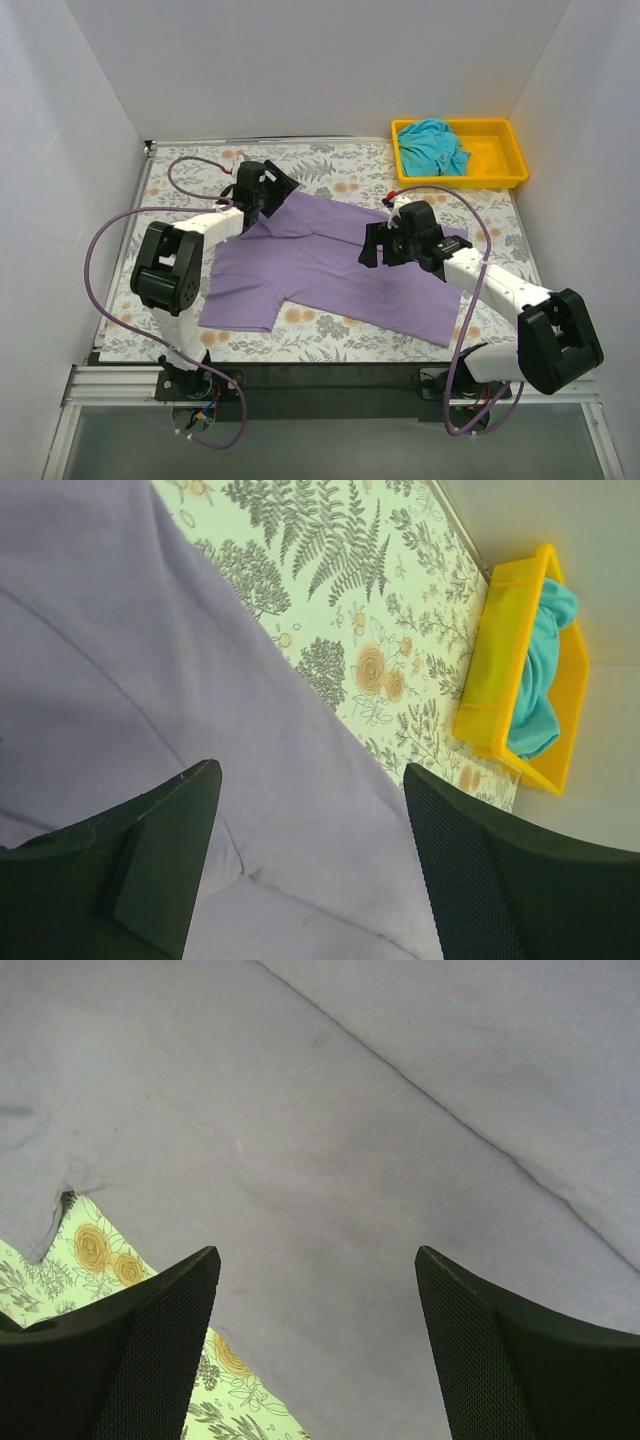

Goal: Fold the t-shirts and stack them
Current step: Fold the tshirt

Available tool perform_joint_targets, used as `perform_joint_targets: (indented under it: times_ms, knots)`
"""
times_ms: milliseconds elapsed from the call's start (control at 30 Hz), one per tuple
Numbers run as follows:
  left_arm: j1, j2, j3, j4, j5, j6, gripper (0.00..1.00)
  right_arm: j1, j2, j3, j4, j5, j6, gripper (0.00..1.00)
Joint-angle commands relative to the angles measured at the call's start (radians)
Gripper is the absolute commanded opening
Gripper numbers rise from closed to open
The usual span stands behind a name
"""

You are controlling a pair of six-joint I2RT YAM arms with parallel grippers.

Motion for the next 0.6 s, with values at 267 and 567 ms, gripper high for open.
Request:
perform_joint_targets:
  times_ms: [267, 567]
  knots:
    - [-0.009, -0.206, -0.147, -0.134, -0.049, 0.09, 0.68, -0.008, -0.037, -0.019, 0.015, -0.019, -0.044, 0.68]
    - [-0.009, -0.198, -0.236, -0.125, -0.072, 0.098, 0.68, -0.008, -0.03, -0.032, 0.015, -0.044, -0.037, 0.68]
